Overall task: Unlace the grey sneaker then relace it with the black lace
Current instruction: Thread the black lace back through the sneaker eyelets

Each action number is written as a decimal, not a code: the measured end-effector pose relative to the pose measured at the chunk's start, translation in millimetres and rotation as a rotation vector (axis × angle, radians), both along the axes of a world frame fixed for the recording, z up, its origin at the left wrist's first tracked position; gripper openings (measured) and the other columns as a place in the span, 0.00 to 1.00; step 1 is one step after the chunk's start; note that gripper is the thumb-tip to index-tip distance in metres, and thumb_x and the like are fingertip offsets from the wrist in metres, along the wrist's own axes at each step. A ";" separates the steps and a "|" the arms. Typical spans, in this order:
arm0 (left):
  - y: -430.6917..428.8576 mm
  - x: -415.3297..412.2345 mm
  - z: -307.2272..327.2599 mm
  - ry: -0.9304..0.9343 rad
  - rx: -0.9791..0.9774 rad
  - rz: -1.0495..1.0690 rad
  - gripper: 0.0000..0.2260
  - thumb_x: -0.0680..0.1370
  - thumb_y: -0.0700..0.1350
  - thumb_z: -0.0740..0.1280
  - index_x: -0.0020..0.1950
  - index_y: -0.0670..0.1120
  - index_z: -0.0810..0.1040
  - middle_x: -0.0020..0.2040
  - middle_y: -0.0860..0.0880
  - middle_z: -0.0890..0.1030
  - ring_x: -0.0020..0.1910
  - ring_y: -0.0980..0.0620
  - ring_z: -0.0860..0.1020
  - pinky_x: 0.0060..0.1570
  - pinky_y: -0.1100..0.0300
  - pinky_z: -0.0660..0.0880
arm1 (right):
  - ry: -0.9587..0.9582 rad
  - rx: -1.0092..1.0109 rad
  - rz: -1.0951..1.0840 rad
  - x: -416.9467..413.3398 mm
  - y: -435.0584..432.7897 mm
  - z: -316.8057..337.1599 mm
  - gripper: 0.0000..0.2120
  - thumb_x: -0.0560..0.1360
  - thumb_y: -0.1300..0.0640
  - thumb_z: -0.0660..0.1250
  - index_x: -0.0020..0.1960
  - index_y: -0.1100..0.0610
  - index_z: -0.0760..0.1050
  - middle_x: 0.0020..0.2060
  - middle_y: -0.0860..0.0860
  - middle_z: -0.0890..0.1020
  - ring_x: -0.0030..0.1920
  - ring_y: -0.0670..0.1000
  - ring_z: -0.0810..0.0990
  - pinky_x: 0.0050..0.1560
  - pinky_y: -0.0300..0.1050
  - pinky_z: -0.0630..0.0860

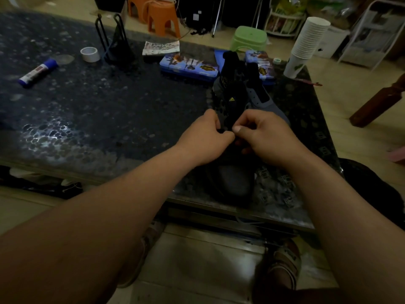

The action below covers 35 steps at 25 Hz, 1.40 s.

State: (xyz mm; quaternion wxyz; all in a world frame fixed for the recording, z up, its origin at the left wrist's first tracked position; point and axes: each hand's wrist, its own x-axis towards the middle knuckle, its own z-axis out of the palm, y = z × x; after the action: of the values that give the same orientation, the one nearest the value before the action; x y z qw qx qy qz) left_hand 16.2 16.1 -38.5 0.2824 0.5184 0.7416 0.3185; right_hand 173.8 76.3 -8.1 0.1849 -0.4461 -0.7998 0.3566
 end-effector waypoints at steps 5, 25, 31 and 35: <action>2.3 0.4 -3.0 0.047 -0.003 -0.020 0.17 0.74 0.57 0.71 0.52 0.50 0.68 0.51 0.49 0.76 0.42 0.53 0.74 0.35 0.56 0.65 | 0.315 -0.253 -0.203 0.3 -2.2 3.9 0.09 0.82 0.61 0.62 0.43 0.57 0.74 0.49 0.53 0.87 0.48 0.50 0.84 0.46 0.48 0.81; -3.1 -62.2 4.7 -0.145 -0.101 0.193 0.07 0.80 0.50 0.72 0.44 0.49 0.81 0.39 0.48 0.81 0.36 0.52 0.76 0.35 0.60 0.72 | -0.337 0.156 0.080 18.1 15.6 13.2 0.14 0.82 0.51 0.68 0.45 0.61 0.80 0.34 0.52 0.79 0.34 0.47 0.76 0.33 0.43 0.68; 5.1 -68.0 -4.4 -0.447 -0.113 0.424 0.05 0.79 0.42 0.70 0.44 0.50 0.81 0.44 0.44 0.79 0.37 0.51 0.75 0.36 0.56 0.79 | -0.213 0.137 -0.044 31.3 20.1 21.4 0.10 0.80 0.56 0.68 0.44 0.62 0.81 0.33 0.51 0.79 0.27 0.41 0.72 0.30 0.37 0.68; 5.8 -61.6 -2.9 -0.470 -0.060 0.494 0.07 0.80 0.40 0.67 0.46 0.52 0.80 0.49 0.46 0.82 0.41 0.50 0.80 0.36 0.55 0.80 | -0.186 0.055 0.026 21.7 14.8 4.4 0.10 0.81 0.53 0.67 0.46 0.58 0.81 0.36 0.51 0.81 0.31 0.41 0.74 0.34 0.40 0.70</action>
State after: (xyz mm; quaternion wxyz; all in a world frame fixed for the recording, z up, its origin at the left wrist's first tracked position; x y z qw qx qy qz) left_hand -45.4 21.8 -41.3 0.3748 0.2271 0.7685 0.4661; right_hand 195.5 91.0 -3.7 0.1172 -0.4615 -0.8288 0.2939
